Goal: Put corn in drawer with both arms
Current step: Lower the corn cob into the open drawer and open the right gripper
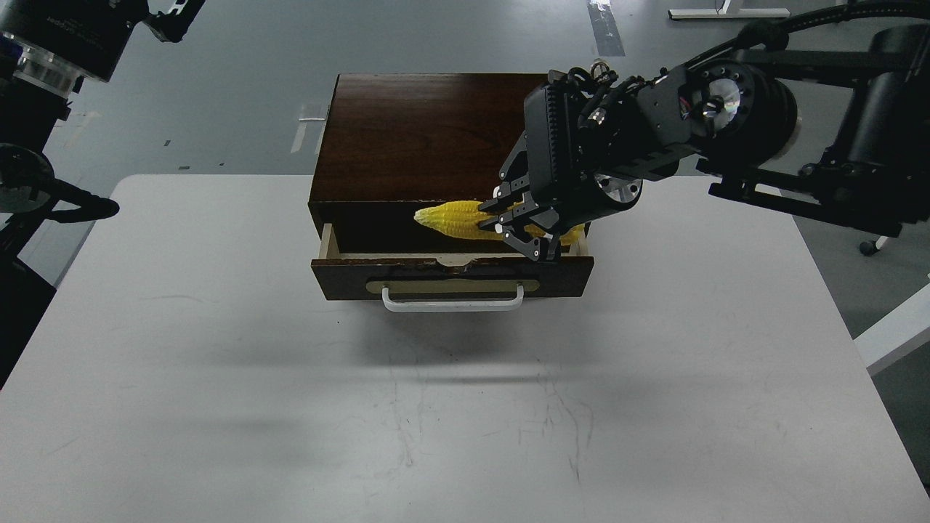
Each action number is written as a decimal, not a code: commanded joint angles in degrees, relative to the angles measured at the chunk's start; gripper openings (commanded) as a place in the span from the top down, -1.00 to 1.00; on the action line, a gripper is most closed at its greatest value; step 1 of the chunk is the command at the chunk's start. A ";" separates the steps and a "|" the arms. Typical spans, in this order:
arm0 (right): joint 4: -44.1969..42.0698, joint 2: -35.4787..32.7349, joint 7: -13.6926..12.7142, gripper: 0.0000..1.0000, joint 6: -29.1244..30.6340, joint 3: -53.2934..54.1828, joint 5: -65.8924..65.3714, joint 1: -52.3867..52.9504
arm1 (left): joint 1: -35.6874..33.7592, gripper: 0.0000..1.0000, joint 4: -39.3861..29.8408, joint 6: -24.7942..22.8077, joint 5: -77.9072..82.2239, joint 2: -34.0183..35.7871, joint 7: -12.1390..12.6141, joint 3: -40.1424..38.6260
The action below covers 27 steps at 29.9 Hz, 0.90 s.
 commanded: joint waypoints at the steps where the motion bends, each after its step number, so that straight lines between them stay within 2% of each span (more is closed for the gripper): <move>1: -1.08 0.95 0.00 1.00 0.01 -0.02 0.01 -0.43 | 0.03 -0.95 0.00 0.00 0.00 0.12 -0.09 -0.09; 9: -1.69 1.22 0.00 1.00 -0.08 0.06 0.01 -0.87 | 0.03 -0.95 0.00 0.00 -0.09 0.38 -0.09 -0.18; 11: -1.61 1.22 0.00 0.85 -0.08 -0.02 0.01 -1.05 | 0.03 -0.95 0.00 0.00 -0.09 0.38 -0.09 -0.18; 16: -1.69 1.22 0.00 0.75 -0.08 0.06 0.09 -1.22 | 0.03 -0.95 0.00 0.00 0.00 0.47 -0.09 -0.18; 20: -1.69 1.22 0.00 0.54 -0.08 0.06 0.09 -1.22 | 0.03 -0.95 0.00 0.00 -0.09 0.82 -0.09 -0.18; 27: -1.69 1.13 0.00 0.32 0.01 0.06 0.09 -1.22 | 0.03 -0.95 0.00 0.00 -0.09 0.73 -0.09 -0.18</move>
